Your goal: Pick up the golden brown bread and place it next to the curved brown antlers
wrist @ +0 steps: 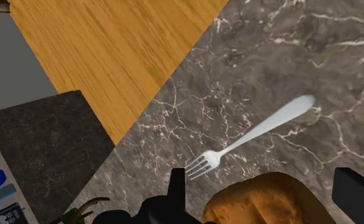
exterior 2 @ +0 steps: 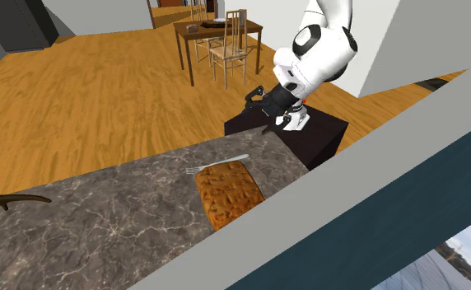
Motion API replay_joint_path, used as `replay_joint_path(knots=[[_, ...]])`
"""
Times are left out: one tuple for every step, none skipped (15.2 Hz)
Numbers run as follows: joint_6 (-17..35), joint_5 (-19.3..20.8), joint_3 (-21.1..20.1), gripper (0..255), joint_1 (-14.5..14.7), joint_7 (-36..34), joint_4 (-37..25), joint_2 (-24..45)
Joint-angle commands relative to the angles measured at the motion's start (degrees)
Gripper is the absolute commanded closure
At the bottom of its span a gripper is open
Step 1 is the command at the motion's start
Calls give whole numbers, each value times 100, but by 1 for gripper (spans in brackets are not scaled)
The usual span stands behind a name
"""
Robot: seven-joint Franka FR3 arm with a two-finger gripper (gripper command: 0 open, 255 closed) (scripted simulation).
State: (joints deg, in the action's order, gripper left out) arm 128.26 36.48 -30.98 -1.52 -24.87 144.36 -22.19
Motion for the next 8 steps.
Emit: replay_joint_path(knots=[[155, 849, -466, 0, -257, -618, -182, 466], [148, 1292, -689, 0, -377, -934, -282, 703], [90, 1757, -903, 0, -483, -1256, -393, 961], [-19, 2237, -1104, 0, -568, -1575, -514, 1242], [-181, 2723, -1279, 0, -619, -1882, -642, 1546], [-392, 3207, -1423, 0, -634, -2166, -774, 1872], [-641, 3680, -1527, 0, -604, -2419, -906, 2213], [-915, 4136, -1595, 0, -538, -2636, -1036, 2561]])
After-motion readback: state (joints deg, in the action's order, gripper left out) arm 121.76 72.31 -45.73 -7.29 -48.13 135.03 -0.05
